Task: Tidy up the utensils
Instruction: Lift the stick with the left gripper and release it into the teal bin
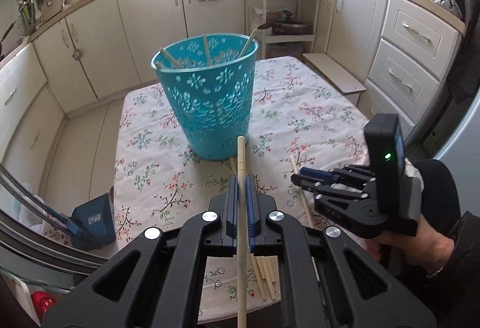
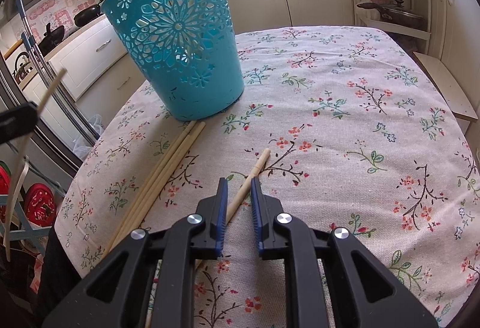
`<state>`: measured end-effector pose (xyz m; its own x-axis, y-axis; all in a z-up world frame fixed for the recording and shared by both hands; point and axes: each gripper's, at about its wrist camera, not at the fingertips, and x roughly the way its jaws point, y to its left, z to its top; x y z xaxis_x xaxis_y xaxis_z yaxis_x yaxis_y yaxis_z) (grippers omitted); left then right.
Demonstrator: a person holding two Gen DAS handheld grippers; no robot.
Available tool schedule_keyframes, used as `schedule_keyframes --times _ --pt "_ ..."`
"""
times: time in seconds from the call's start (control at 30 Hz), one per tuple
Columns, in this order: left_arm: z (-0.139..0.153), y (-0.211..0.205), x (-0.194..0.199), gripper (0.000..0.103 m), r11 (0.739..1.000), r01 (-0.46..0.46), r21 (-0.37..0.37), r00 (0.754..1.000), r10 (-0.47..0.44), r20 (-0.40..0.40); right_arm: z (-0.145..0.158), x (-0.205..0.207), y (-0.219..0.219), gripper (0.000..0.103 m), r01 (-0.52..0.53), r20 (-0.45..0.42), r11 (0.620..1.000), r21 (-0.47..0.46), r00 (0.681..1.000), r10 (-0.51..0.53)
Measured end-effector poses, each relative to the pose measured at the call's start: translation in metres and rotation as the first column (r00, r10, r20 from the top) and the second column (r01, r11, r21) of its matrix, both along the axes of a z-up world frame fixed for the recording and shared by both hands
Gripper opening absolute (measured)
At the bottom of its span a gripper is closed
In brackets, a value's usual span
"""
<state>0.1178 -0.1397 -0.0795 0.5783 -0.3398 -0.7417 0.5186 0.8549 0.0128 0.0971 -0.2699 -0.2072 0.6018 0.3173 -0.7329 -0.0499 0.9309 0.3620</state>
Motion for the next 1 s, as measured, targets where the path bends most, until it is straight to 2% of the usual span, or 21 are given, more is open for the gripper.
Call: schedule_keyframes --times 0.13,0.27,0.33,0.47,0.77,0.87,1.0 --pt "0.033 0.007 0.001 0.005 0.995 0.004 -0.096 1.0 -0.001 0.029 0.0 0.0 0.0 0.017 -0.002 0.001 1.0 0.001 1.0 0.002" --pt "0.082 0.024 0.012 0.005 0.973 -0.007 -0.231 0.991 0.037 0.128 0.001 0.0 0.001 0.018 -0.005 0.001 1.0 0.004 1.0 0.005" --pt "0.104 0.029 0.021 0.005 0.956 -0.01 -0.294 0.979 0.069 0.191 0.001 0.0 0.0 0.019 -0.007 0.001 1.0 0.01 1.0 0.007" --pt "0.127 0.031 0.049 0.005 0.92 -0.044 -0.389 0.947 0.163 0.278 0.0 0.0 -0.003 0.019 -0.007 0.001 1.0 0.03 1.0 0.007" --pt "0.124 0.015 0.128 0.005 0.84 -0.134 -0.525 0.887 0.338 0.315 -0.003 0.0 -0.012 0.02 -0.004 -0.006 0.996 0.091 1.0 0.005" --pt "0.115 0.005 0.15 0.005 0.83 -0.163 -0.533 0.866 0.379 0.326 -0.004 0.001 -0.014 0.02 -0.003 -0.01 0.993 0.116 1.0 0.004" --pt "0.093 -0.008 0.171 0.005 0.831 -0.195 -0.521 0.864 0.398 0.31 -0.005 0.001 -0.017 0.02 -0.001 -0.013 0.99 0.14 1.0 0.003"
